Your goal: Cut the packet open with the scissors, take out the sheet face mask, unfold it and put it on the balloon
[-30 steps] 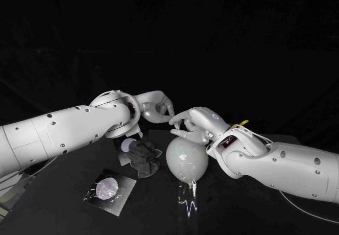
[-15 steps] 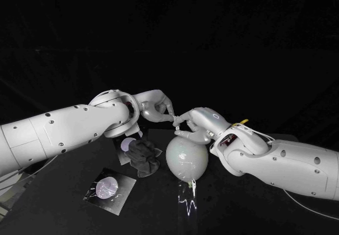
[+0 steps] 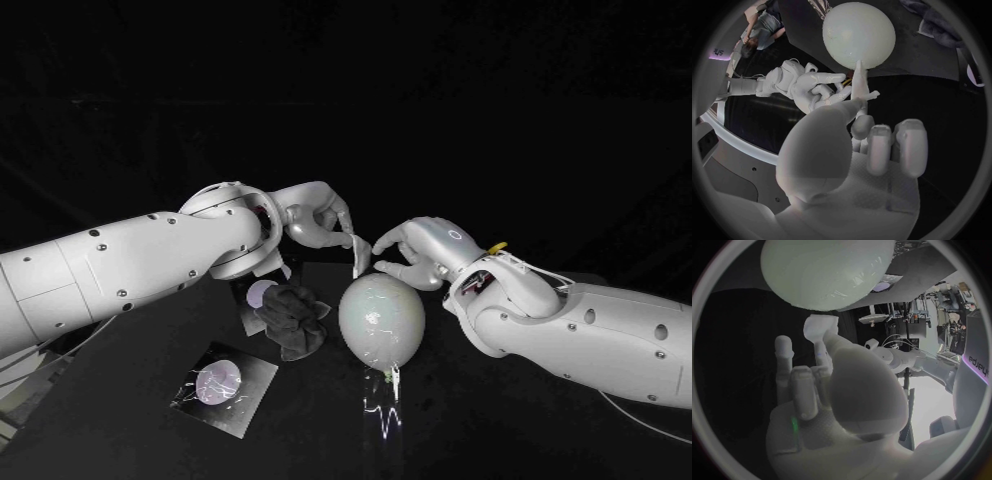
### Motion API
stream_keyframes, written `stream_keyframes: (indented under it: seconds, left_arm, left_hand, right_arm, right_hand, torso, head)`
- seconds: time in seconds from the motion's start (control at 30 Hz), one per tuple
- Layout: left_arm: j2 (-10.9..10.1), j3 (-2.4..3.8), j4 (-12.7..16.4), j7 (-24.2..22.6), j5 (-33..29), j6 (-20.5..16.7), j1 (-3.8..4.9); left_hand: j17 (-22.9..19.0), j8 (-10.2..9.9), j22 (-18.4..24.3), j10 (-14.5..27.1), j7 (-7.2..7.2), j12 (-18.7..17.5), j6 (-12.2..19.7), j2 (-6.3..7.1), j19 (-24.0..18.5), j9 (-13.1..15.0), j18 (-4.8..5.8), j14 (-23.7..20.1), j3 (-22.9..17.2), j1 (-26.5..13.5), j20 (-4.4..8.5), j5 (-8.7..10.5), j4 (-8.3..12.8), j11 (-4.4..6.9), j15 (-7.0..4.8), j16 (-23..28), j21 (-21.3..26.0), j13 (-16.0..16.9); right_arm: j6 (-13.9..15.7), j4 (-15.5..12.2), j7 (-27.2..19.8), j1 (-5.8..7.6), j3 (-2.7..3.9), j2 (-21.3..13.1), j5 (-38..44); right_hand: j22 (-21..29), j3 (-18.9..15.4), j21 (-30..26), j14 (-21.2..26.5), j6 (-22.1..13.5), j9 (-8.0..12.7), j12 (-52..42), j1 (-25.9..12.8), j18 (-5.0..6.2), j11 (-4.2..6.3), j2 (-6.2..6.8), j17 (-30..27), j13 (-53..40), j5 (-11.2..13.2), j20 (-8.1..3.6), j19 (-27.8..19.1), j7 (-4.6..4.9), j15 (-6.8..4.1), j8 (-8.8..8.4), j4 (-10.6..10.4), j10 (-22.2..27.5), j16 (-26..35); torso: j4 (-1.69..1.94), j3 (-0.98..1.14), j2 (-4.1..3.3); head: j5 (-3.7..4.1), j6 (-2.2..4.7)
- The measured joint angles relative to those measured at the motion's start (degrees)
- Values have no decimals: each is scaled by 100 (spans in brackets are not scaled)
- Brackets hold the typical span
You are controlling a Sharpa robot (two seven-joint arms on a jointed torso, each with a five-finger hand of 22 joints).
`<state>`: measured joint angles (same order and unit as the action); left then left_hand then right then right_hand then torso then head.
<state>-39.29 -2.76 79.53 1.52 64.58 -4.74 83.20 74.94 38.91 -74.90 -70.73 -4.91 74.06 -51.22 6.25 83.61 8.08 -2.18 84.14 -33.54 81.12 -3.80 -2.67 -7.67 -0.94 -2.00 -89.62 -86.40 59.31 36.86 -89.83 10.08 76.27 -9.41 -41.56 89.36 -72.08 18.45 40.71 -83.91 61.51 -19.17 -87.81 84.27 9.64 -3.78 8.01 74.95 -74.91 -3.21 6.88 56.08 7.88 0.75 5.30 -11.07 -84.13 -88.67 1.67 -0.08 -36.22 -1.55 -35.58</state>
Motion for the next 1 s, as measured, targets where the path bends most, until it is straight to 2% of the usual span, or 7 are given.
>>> stream_keyframes:
  seconds: [0.3,0.63,0.73,0.8,1.0]
  left_arm:
    - [-2,0,20,4,-28,0,0]
    - [31,0,-28,32,-72,0,0]
    - [39,0,-31,40,-91,0,0]
    - [44,0,-35,49,-111,0,0]
    - [70,0,-59,86,-169,3,0]
  left_hand:
    - [0,23,-1,0,7,0,10,15,0,0,0,0,-16,-15,0,0,-16,0,0,-18,16,1]
    - [0,36,-3,1,0,0,19,37,23,0,0,0,-16,-37,23,1,-16,-1,1,-18,19,17]
    - [0,66,-4,1,0,0,20,42,23,0,0,0,-74,-42,23,3,8,-1,1,-18,19,17]
    - [0,68,-5,1,1,-1,21,42,23,0,0,-1,-131,-41,23,4,12,-1,1,-18,20,17]
    - [0,95,-5,-3,-1,-1,40,43,23,0,0,-1,-179,-41,23,23,-35,3,1,-17,5,16]
  right_arm:
    - [-28,53,281,-1,0,23,38]
    - [285,-83,142,-6,0,40,-350]
    - [387,-114,59,-7,1,45,-608]
    - [443,-156,12,-8,1,50,-782]
    - [511,-202,4,-13,1,132,-1111]
  right_hand:
    - [0,45,-22,0,-1,41,32,-160,-1,0,83,-5,-3,0,0,0,1,0,0,-50,0,2]
    - [-21,-107,-84,0,-29,73,34,-492,-38,0,206,-4,-4,22,31,30,28,0,-37,-311,0,4]
    - [4,-266,-116,0,-40,80,67,-704,-39,0,247,-3,-3,-5,31,30,39,0,-45,-470,1,7]
    - [5,-366,-145,0,-40,86,67,-851,-39,0,238,-2,-3,-45,31,30,39,0,-45,-548,0,16]
    - [5,-727,-242,1,-40,101,119,-1214,-40,0,140,0,1,-123,10,5,38,0,-45,-563,1,25]
  torso:
    - [3,-2,-1]
    - [5,-4,-1]
    - [5,-3,-1]
    - [5,-1,-1]
    - [-1,-1,-1]
  head:
    - [8,0]
    - [19,8]
    - [20,11]
    - [20,11]
    - [23,4]
